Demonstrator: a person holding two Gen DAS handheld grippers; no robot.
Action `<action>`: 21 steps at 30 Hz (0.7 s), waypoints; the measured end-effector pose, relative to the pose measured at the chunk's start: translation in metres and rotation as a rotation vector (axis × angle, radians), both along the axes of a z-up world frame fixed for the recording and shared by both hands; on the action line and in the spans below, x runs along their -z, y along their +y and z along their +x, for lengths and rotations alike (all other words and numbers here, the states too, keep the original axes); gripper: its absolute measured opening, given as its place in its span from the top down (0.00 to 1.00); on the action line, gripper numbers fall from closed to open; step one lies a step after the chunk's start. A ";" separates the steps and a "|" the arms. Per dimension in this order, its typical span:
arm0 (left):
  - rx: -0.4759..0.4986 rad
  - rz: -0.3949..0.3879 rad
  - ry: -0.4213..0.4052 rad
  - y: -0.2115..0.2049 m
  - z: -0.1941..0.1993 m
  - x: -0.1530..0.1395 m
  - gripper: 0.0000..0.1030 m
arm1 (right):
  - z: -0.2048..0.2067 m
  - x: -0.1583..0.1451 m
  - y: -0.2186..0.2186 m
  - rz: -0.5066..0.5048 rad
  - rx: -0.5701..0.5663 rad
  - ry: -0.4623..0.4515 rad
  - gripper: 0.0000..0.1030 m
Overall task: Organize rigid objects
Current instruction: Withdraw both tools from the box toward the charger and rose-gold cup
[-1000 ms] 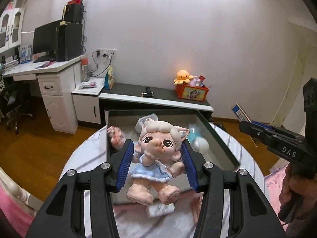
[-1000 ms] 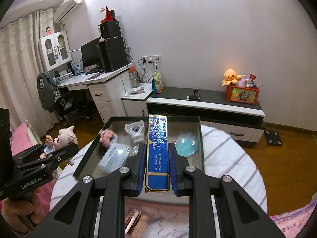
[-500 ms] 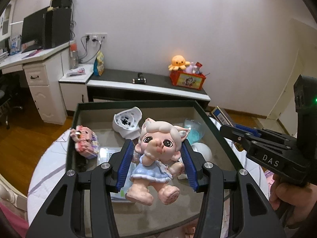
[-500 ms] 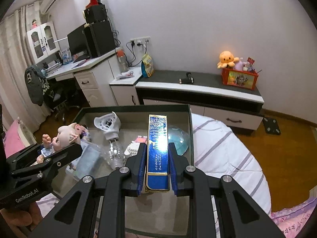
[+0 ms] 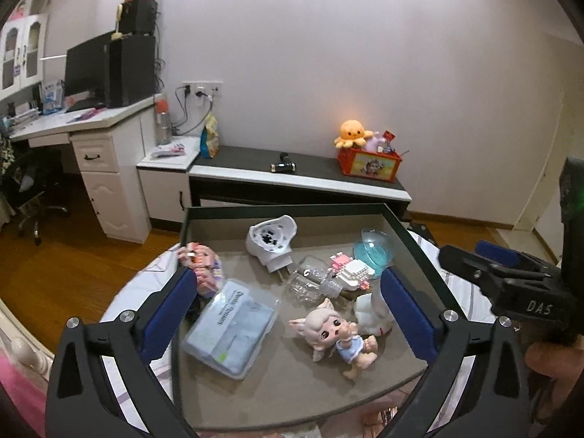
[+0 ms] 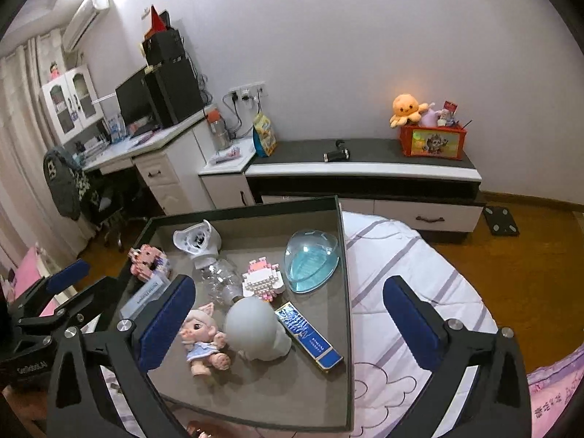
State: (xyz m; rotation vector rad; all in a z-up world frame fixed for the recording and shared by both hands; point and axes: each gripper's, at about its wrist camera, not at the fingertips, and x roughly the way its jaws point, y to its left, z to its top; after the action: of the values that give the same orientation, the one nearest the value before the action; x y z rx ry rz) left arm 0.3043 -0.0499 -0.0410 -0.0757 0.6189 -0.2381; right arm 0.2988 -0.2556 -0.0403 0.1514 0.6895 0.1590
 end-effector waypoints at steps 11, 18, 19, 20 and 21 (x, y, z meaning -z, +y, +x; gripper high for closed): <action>-0.056 0.019 -0.064 0.025 -0.062 -0.021 0.00 | -0.059 -0.022 0.015 0.011 0.008 -0.064 0.00; -0.076 0.019 -0.096 0.036 -0.103 -0.034 0.00 | -0.096 -0.037 0.027 0.002 0.003 -0.106 0.00; -0.077 0.019 -0.100 0.037 -0.108 -0.036 0.00 | -0.103 -0.040 0.030 0.001 0.002 -0.113 0.00; -0.081 0.020 -0.107 0.038 -0.115 -0.038 0.00 | -0.108 -0.041 0.031 0.000 0.001 -0.118 0.00; -0.083 0.022 -0.111 0.038 -0.119 -0.039 0.00 | -0.113 -0.042 0.033 -0.004 0.002 -0.122 0.00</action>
State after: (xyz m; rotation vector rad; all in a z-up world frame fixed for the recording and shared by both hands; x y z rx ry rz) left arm 0.1856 -0.0120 -0.0018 -0.0662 0.5065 -0.1536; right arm 0.1854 -0.2225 0.0015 0.1373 0.5680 0.1636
